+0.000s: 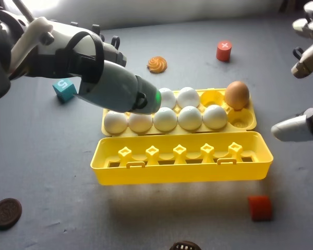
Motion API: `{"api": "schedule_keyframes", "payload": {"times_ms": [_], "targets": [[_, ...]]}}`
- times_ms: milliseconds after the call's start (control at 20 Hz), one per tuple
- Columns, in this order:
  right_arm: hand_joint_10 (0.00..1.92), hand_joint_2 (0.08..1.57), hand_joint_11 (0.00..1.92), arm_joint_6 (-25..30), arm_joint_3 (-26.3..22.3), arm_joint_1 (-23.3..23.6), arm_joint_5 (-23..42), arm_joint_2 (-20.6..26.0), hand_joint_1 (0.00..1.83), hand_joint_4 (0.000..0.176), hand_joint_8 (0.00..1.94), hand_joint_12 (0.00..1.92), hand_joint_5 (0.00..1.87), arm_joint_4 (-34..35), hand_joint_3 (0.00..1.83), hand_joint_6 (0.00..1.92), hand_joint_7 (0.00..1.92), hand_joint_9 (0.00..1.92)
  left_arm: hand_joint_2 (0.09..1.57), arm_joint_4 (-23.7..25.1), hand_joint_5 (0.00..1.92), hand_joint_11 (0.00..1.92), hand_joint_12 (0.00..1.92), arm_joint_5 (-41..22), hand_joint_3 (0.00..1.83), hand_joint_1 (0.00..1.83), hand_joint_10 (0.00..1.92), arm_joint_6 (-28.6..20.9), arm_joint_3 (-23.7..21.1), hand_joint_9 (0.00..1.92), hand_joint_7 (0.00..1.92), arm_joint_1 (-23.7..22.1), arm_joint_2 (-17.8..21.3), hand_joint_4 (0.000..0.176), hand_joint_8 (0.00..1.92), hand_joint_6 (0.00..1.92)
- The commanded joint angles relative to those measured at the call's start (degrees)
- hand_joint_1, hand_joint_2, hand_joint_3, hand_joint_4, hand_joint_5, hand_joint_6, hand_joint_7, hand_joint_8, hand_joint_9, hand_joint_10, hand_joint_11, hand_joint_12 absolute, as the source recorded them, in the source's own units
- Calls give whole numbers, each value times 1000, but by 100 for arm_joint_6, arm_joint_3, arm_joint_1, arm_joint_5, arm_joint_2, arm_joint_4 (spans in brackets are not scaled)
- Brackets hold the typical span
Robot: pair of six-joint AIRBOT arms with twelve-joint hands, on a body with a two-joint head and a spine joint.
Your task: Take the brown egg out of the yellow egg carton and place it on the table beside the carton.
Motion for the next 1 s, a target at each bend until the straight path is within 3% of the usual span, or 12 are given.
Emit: {"api": "schedule_keyframes", "payload": {"times_ms": [0,100,150,250,450,500,550,600,750,950], "targets": [[0,680,0,101,142,56,486,-72,602,88,0,0,1016,-388,1,17,130,0,1211,370,38,8,3,-246,10,0,5,-8,28,14,24,-50,6,0,9,11],[0,695,0,313,507,12,533,-379,701,42,0,0,1015,-599,6,9,89,0,1207,375,31,7,3,-246,6,0,6,-9,30,19,29,-50,5,0,9,6],[0,726,0,423,700,-26,566,-555,650,72,0,0,972,-748,18,2,27,0,1206,374,21,1,0,-246,5,0,3,-11,27,14,23,-50,4,0,6,1],[0,672,0,568,1073,-112,578,-868,728,61,11,0,989,-1014,0,10,42,0,1205,371,20,0,0,-246,4,0,2,-17,24,5,16,-50,4,0,4,4],[0,699,0,733,1805,-197,562,-1506,812,65,0,0,942,-1057,4,0,0,0,1206,348,52,22,10,-246,3,0,12,-42,16,37,49,-36,0,0,14,13],[0,694,0,780,1948,-205,536,-1639,827,89,8,0,952,-1057,1,5,24,0,1206,343,55,20,10,-246,3,0,11,-59,12,37,49,-29,-3,0,12,12],[0,699,0,860,2102,-206,472,-1759,880,86,9,0,978,-1056,2,8,89,0,1205,340,57,14,8,-246,2,0,8,-61,9,34,47,-27,-4,0,10,12],[0,733,0,944,2234,-206,421,-1882,862,116,2,0,945,-1055,16,1,71,0,1205,340,53,15,8,-246,2,0,7,-64,9,33,45,-27,-8,0,8,9],[0,726,0,983,2522,-239,379,-2187,849,155,0,0,929,-1054,8,2,48,0,1205,340,59,25,14,-247,2,0,8,-76,8,40,46,-24,-9,0,7,9],[0,719,0,1055,2781,-309,309,-2498,875,164,0,0,964,-1054,4,14,15,0,1209,340,56,13,10,-247,3,0,2,-76,8,28,35,-19,-12,0,1,5]]}}
